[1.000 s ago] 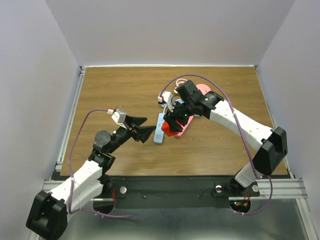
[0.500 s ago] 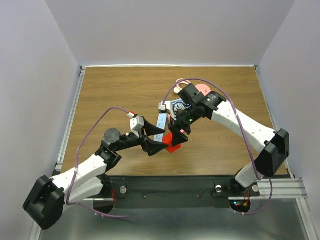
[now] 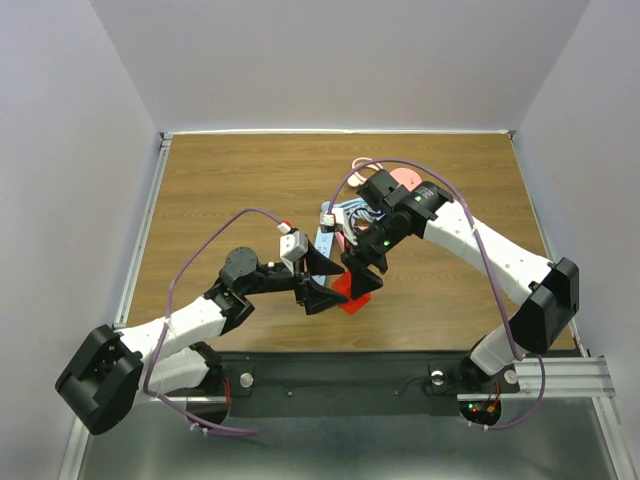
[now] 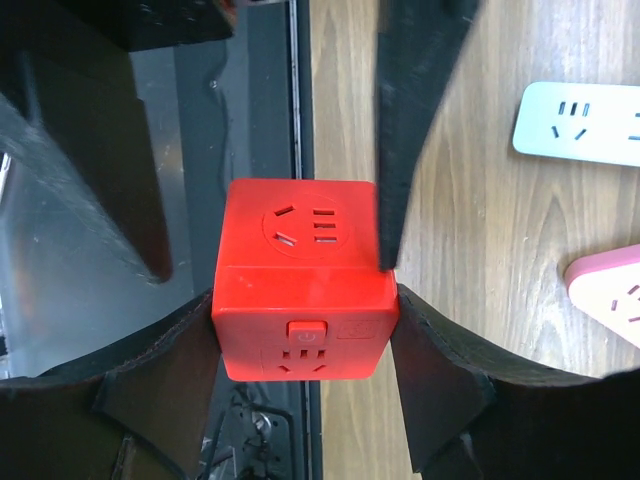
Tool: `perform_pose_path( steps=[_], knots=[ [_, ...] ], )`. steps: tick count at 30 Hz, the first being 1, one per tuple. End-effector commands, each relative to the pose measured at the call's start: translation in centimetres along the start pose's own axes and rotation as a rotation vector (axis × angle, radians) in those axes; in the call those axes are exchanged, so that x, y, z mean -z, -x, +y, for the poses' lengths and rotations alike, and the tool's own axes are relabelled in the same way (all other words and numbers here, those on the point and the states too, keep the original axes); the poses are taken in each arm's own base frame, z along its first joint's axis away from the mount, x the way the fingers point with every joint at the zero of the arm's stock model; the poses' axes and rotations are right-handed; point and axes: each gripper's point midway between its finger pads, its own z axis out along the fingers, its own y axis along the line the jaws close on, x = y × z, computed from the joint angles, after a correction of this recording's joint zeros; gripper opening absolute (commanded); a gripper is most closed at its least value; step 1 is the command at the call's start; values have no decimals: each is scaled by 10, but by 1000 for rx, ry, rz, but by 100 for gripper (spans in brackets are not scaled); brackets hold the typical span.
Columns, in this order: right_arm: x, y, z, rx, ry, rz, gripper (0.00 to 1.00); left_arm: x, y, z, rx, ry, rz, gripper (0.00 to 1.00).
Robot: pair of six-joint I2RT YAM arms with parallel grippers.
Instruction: Insert the plug
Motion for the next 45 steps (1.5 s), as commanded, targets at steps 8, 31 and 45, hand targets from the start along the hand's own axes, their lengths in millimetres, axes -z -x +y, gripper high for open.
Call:
perform_pose_path(
  steps=[8,31,45],
  knots=[
    [16,35,13,123,15,-115,1,-10,-3,-1,-12,-34,41,86],
    [24,63,-6,98,-140,-258,50,-3,10,-10,-52,8,-90,0],
    [43,71,-4,80,-231,-430,80,12,37,-8,-93,99,-252,0]
  ],
)
